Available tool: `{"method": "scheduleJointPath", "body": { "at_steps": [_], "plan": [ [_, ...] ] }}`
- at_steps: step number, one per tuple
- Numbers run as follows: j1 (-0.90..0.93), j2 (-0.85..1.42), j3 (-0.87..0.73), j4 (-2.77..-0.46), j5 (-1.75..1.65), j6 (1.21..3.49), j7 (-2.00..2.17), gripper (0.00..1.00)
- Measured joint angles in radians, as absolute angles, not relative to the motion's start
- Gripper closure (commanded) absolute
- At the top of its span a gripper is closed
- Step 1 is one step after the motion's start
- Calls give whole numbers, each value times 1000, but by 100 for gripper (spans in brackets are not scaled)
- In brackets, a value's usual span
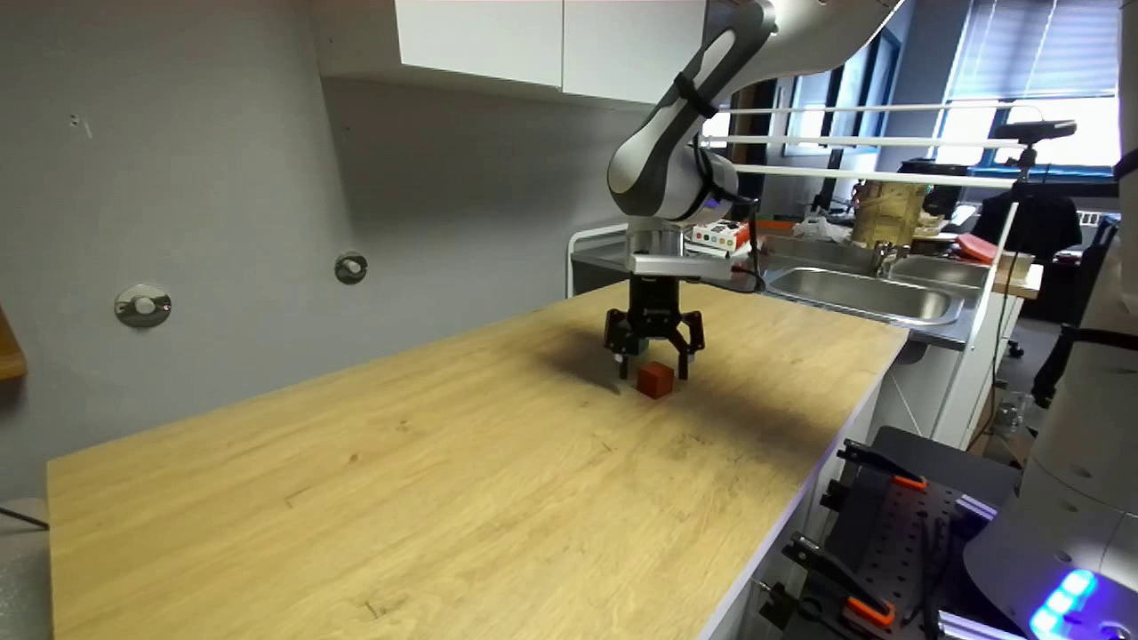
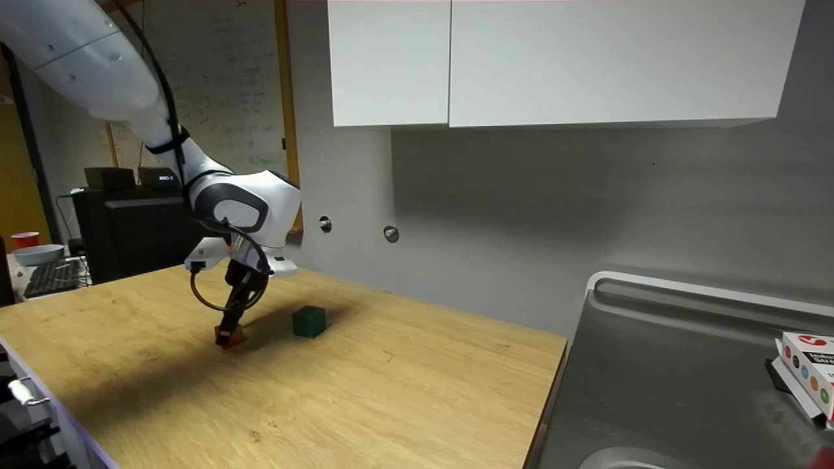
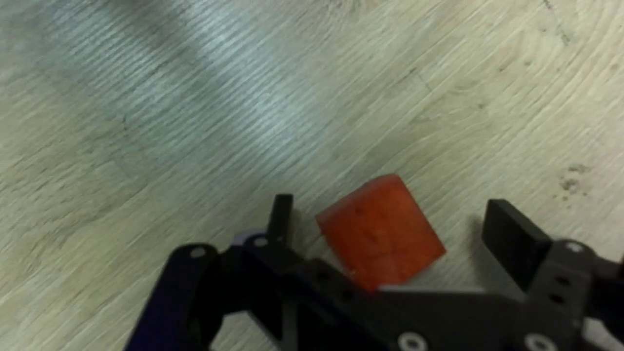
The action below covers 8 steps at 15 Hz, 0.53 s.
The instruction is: Pick up the orange cube and put it on top of the green cube
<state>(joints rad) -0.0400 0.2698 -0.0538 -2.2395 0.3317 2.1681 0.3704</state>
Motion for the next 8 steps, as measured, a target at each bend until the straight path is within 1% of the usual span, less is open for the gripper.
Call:
{"method": "scheduleJointPath", "body": {
  "at_steps": [1, 2, 4, 5, 6, 7, 8],
  "plan": [
    [-39, 270, -54, -2239, 315, 2160, 370, 27],
    [-39, 270, -54, -2239, 297, 2154, 370, 33],
    [-37, 270, -56, -2239, 256, 2152, 370, 51],
    [-35, 270, -57, -2239, 239, 2152, 370, 57],
    [-34, 270, -58, -2239, 224, 2152, 371, 66],
    [-34, 270, -59, -2238, 213, 2152, 371, 72],
    [-34, 270, -60, -2237, 205, 2152, 371, 81]
  ]
}}
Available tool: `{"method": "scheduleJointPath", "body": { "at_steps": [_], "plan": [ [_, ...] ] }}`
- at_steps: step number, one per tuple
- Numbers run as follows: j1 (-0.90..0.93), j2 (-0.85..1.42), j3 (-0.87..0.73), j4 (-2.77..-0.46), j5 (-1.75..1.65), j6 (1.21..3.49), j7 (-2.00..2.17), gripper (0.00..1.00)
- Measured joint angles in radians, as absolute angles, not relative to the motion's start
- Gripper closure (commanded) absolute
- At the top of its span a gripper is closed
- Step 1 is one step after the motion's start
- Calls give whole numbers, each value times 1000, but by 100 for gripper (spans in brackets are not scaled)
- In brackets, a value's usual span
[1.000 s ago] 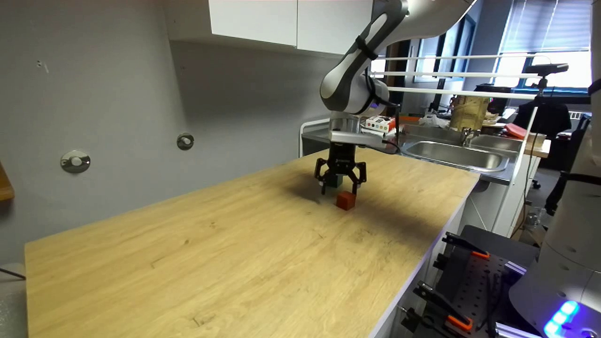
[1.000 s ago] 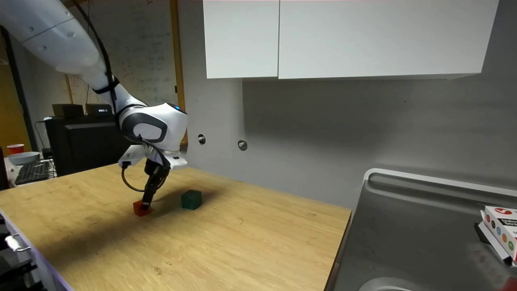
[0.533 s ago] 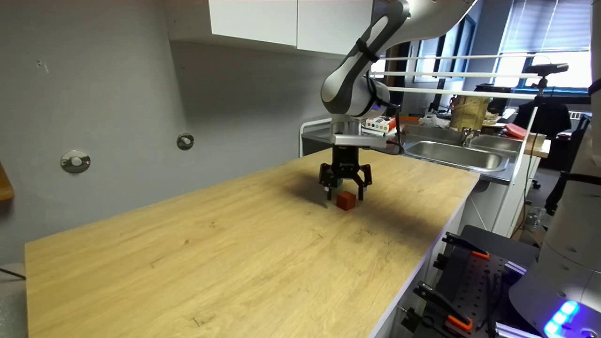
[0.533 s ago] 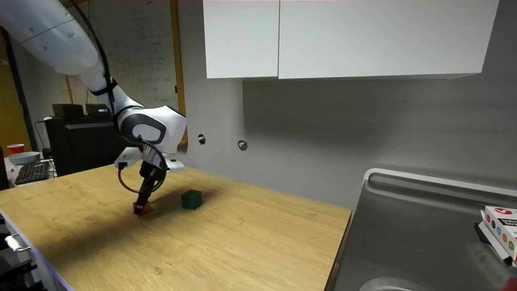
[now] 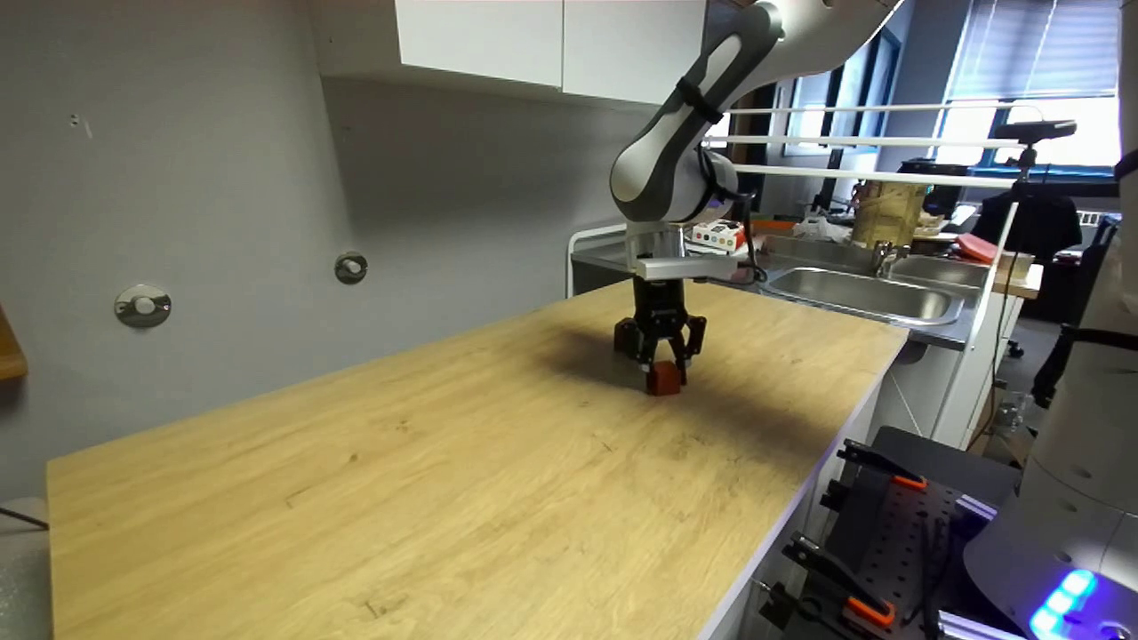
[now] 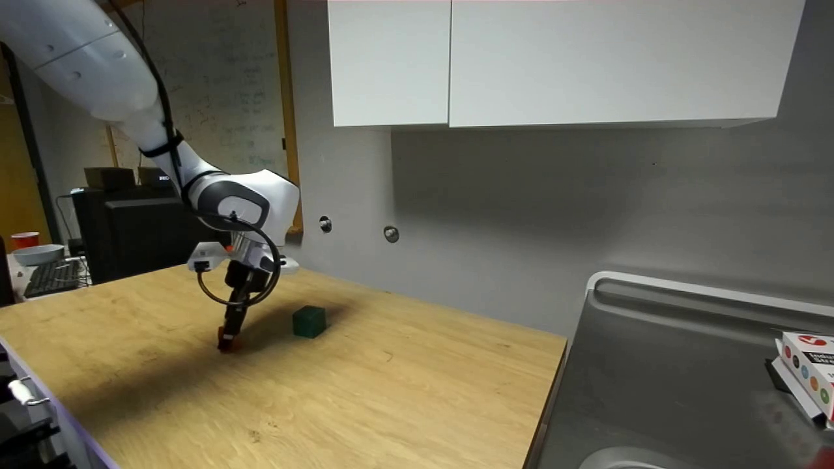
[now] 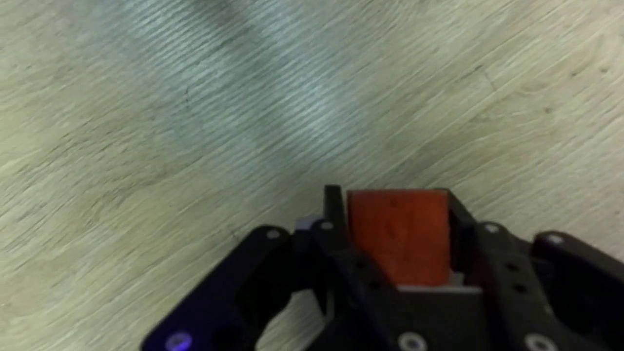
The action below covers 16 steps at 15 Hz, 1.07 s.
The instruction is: Pick up the orange cube and put it on top of the green cube
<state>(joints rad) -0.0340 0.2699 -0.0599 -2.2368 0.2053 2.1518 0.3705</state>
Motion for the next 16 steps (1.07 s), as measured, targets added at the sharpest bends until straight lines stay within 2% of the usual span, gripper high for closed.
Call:
{"method": "scheduleJointPath", "body": {
  "at_steps": [16],
  "plan": [
    [-29, 211, -72, -2132, 185, 2130, 388, 82]
  ]
}}
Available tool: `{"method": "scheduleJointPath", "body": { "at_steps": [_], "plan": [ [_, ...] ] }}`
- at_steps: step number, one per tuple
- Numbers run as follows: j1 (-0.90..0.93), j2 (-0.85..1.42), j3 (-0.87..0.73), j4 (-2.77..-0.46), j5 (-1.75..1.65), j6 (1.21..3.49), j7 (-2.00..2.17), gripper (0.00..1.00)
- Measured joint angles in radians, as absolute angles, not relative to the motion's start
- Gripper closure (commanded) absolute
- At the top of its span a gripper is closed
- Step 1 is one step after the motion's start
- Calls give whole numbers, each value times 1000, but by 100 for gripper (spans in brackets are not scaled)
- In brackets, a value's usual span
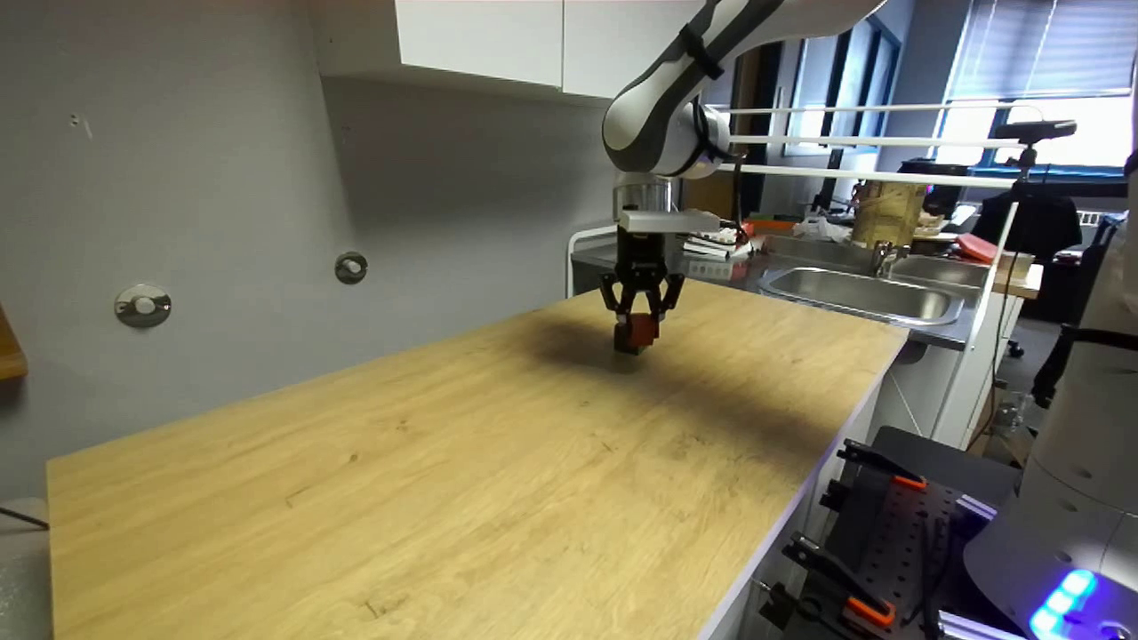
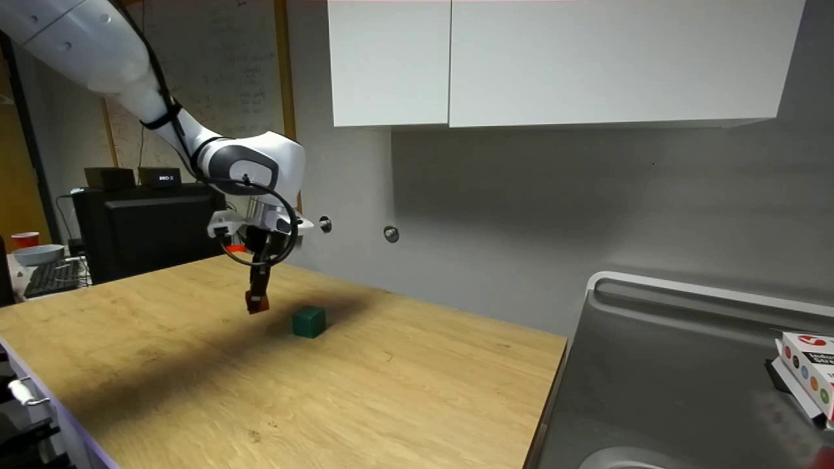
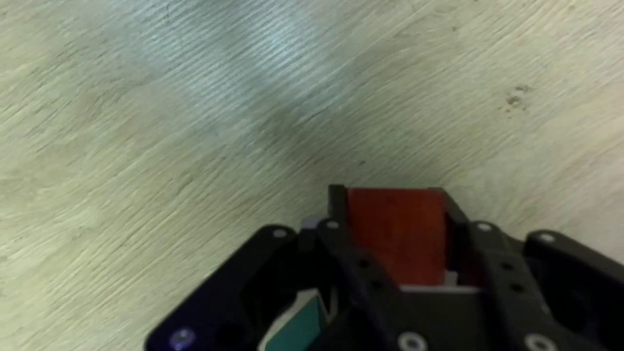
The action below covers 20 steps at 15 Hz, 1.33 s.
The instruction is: Pick up the orange cube and put it on top of the green cube
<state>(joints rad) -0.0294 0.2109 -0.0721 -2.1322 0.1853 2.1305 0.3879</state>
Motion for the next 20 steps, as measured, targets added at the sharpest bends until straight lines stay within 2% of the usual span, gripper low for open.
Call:
{"method": "scheduleJointPath", "body": {
  "at_steps": [13, 20],
  "plan": [
    [-91, 217, -117, -2011, 191, 2091, 388, 82],
    [-96, 298, -117, -1958, 195, 2073, 388, 82]
  ]
}}
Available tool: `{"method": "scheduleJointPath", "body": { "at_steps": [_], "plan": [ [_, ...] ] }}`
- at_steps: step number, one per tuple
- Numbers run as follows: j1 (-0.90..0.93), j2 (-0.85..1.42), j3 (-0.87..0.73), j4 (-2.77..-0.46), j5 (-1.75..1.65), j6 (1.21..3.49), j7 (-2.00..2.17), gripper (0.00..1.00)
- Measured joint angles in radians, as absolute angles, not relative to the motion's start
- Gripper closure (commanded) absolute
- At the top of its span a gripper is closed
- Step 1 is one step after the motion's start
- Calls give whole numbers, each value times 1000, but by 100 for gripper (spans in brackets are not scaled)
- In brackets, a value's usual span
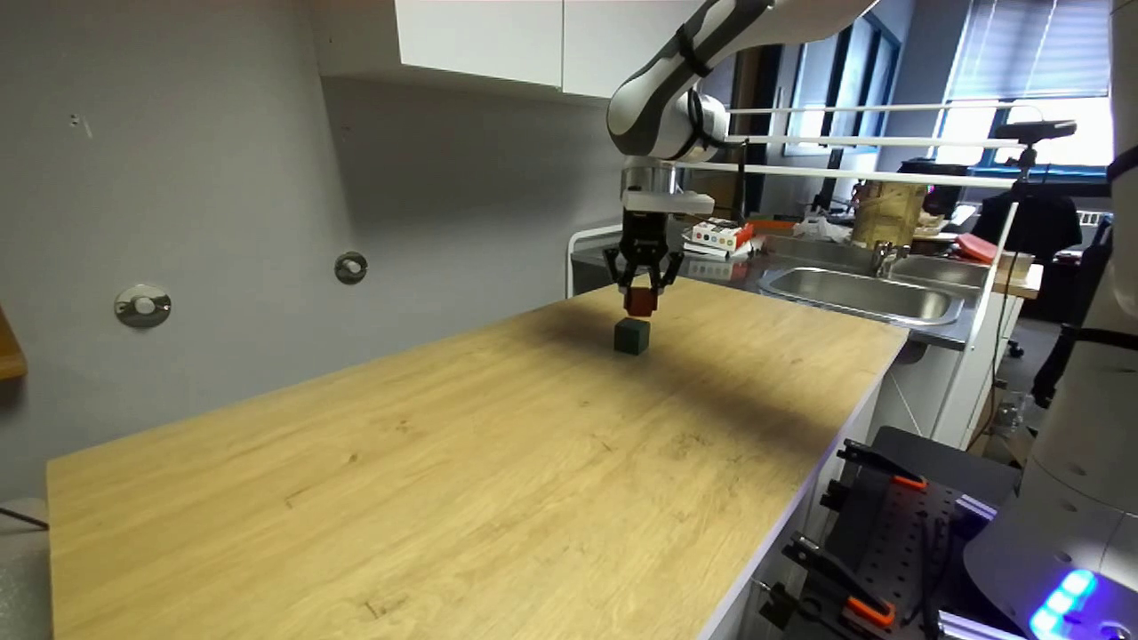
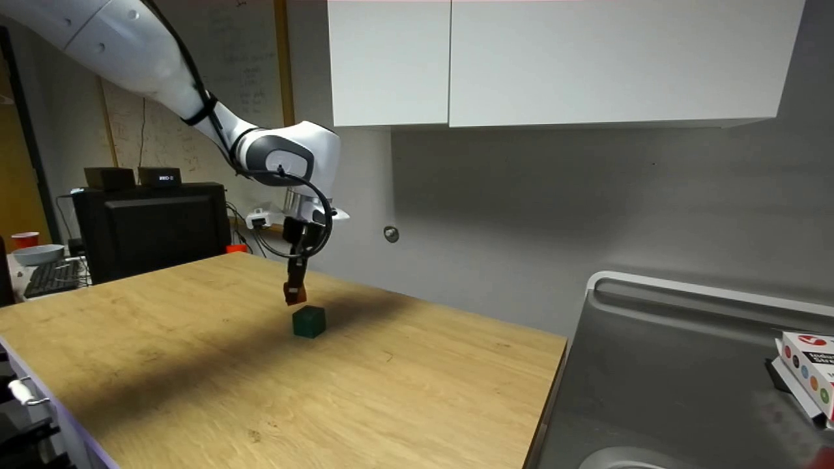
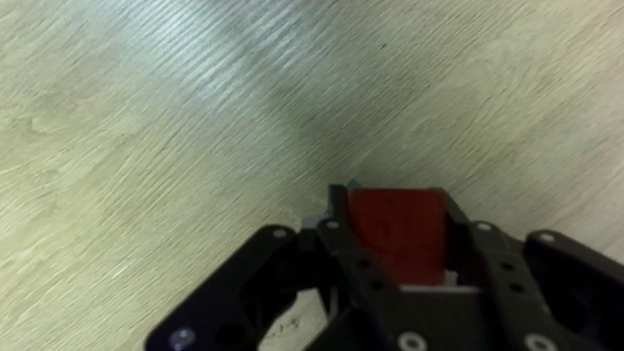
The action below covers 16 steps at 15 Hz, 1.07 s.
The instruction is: Pick up the orange cube and put it on top of the green cube
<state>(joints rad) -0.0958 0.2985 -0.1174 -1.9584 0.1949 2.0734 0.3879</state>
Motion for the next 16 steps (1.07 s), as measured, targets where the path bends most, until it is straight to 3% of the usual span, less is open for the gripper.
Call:
{"method": "scheduleJointPath", "body": {
  "at_steps": [16],
  "plan": [
    [-113, 404, -125, -1828, 207, 2018, 388, 82]
  ]
}}
